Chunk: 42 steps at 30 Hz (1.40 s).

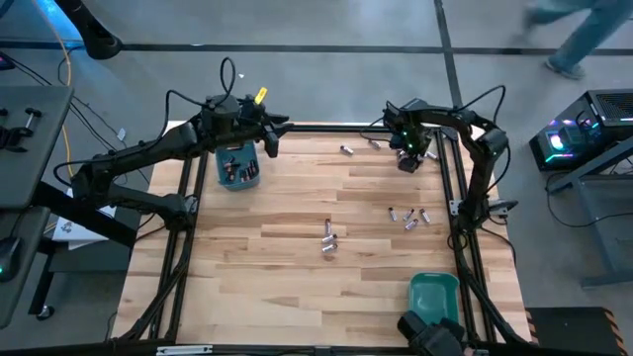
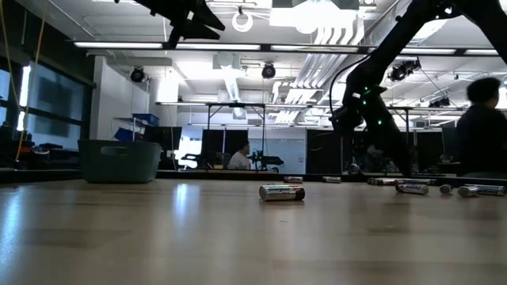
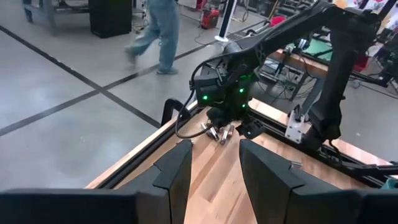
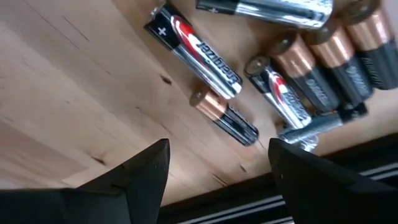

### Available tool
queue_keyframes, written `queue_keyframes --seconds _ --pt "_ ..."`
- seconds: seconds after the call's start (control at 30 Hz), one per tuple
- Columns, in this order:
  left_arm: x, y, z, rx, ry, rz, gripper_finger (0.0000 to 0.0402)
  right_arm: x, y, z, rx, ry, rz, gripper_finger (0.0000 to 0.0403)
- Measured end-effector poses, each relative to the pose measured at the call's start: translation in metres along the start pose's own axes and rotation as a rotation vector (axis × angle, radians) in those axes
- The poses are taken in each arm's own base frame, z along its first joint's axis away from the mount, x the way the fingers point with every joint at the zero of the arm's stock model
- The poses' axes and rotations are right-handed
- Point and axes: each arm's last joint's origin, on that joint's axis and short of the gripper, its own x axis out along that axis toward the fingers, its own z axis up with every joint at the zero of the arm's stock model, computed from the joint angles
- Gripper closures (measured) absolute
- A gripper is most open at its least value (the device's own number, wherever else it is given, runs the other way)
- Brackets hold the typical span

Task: Sort batteries
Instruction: Adjust the green bin

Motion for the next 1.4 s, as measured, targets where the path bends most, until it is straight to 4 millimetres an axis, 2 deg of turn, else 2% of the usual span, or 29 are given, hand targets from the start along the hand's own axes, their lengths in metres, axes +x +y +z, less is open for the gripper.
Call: queue_keyframes --seconds 0.17,0.57,0.77,0.87,0.97,1.07,1.13,1.27,1.4 --pt "0.000 0.000 0.000 -0.037 0.003 -0.003 0.0273 0.001 -0.001 0.003 0.023 -0.016 0.002 0.0145" --pt "0.000 -0.001 0.000 -0.043 0.004 -0.008 0.0273 0.001 0.001 0.003 0.058 -0.029 0.048 0.0223" --pt "0.000 -0.001 0.000 -0.042 0.004 -0.008 0.0273 -0.013 -0.001 -0.001 0.116 0.012 0.061 0.0226" --pt "0.000 -0.001 0.000 -0.042 0.004 -0.008 0.0273 -0.026 -0.007 -0.002 0.242 -0.038 0.050 0.0226" --pt "0.000 -0.001 0.000 -0.042 0.004 -0.009 0.0273 -0.038 -0.019 -0.002 0.472 -0.131 0.066 0.0226" --pt "0.000 -0.001 0.000 -0.042 0.004 -0.009 0.0273 -0.040 -0.035 -0.002 0.736 -0.204 0.145 0.0226" --pt "0.000 -0.001 0.000 -0.041 0.004 -0.009 0.0273 -0.036 -0.046 -0.002 0.850 -0.249 0.195 0.0226" --pt "0.000 -0.001 0.000 -0.040 0.004 -0.010 0.0273 -0.028 -0.062 -0.007 0.985 -0.279 0.252 0.0226" --pt "0.000 -0.001 0.000 -0.011 0.005 -0.014 0.0273 -0.027 -0.068 -0.009 1.000 -0.294 0.250 0.0226"
